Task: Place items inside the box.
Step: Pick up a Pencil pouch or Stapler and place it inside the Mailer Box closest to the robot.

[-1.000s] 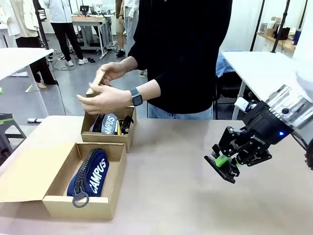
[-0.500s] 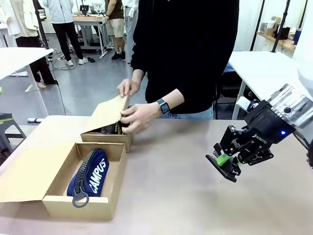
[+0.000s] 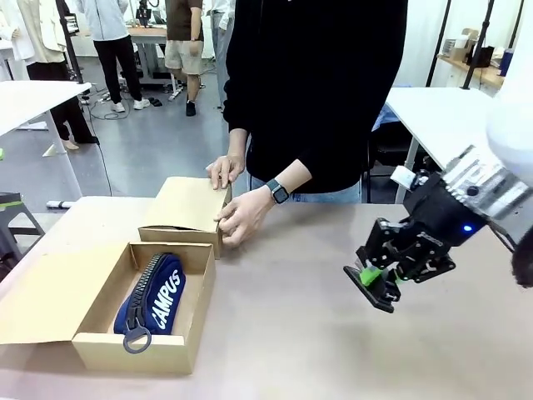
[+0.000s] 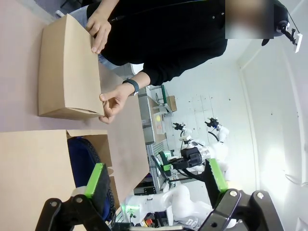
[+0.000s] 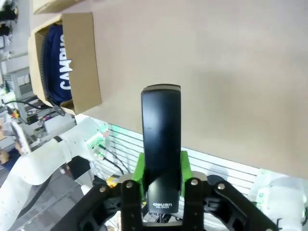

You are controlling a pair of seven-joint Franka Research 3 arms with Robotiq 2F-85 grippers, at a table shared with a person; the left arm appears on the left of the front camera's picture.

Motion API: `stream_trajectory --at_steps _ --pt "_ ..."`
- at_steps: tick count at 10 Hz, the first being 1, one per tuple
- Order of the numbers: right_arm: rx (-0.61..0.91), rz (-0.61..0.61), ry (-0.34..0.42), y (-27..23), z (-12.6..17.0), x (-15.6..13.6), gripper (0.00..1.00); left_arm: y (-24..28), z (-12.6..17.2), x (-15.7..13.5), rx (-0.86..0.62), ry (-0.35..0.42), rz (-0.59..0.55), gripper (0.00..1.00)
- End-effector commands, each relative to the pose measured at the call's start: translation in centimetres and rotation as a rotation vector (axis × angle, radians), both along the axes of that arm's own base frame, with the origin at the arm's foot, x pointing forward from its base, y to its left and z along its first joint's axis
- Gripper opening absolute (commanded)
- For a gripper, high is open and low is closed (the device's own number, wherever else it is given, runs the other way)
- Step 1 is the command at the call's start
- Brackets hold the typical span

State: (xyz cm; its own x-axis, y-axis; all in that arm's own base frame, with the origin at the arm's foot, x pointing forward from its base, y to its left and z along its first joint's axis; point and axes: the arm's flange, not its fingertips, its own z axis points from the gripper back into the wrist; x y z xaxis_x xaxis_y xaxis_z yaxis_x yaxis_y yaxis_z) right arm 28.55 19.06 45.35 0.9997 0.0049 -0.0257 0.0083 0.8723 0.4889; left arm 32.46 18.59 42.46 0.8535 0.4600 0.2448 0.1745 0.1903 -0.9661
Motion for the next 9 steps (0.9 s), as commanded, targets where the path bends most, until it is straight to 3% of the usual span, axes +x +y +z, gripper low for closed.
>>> stream_trajectory --at_steps 1,4,6,8,9 --pt "-0.137 -0.063 -0.027 3.4 1.1 0.9 0.32 0.0 0.0 -0.1 -0.001 -0.024 -0.007 1.00" --pt "-0.116 -0.079 0.010 2.6 0.1 0.6 0.32 0.0 0.0 -0.1 -0.001 -0.024 -0.007 1.00" --pt "-0.087 -0.093 -0.044 3.8 1.0 -0.4 0.32 0.0 0.0 -0.1 -0.001 -0.024 -0.007 1.00" --pt "-0.007 -0.073 -0.158 12.1 4.4 -0.1 0.32 0.0 0.0 -0.1 -0.001 -0.024 -0.007 1.00" --pt "0.020 -0.029 -0.180 16.5 5.4 0.3 0.32 0.0 0.0 -0.1 -0.001 -0.024 -0.007 1.00"
